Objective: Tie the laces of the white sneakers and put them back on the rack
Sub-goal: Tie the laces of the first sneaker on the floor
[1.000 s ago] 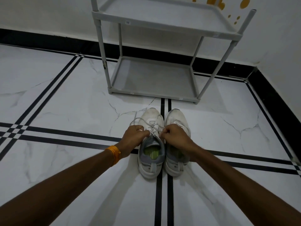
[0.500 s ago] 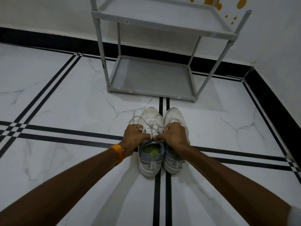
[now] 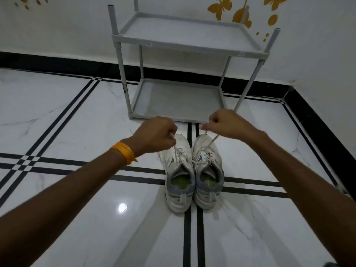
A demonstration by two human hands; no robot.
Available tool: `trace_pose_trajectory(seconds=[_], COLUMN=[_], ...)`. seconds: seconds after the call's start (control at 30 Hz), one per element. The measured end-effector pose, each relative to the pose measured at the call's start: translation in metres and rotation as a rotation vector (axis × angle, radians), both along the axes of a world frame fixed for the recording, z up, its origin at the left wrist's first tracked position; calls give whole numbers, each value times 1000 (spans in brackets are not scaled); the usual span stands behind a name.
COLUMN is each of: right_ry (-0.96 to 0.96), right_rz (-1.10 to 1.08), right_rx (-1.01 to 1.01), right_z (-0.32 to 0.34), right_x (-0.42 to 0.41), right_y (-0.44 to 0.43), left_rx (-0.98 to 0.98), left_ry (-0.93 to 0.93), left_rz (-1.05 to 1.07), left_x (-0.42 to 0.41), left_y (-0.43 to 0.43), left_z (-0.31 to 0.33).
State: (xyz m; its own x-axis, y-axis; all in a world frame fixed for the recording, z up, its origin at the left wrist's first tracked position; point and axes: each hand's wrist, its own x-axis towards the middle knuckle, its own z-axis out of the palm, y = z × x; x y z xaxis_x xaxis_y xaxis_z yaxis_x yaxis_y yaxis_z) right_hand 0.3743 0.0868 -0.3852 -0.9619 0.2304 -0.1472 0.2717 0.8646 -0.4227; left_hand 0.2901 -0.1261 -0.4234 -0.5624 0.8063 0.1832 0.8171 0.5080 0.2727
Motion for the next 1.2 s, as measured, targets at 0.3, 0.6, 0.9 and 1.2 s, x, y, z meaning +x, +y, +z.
trace_pose_trajectory(seconds=[0.3,0.6,0.9,1.2], right_ry=[310,195,229,368], right_rz=[193,39,-51,11], right_rx=[35,-240,-512,-1027], right_z=[62,45,38,89], right_x=[-29,-8,5,-8], right_y=[-32,-25,-25,-54], left_rx=[-140,6,209,207], left_ry=[396,-309,-816,-351], left_rz=[-414,70,109,102], left_x=[13,0,-3,3], left_y=[44,54,38,48], left_z=[52,56,63,38])
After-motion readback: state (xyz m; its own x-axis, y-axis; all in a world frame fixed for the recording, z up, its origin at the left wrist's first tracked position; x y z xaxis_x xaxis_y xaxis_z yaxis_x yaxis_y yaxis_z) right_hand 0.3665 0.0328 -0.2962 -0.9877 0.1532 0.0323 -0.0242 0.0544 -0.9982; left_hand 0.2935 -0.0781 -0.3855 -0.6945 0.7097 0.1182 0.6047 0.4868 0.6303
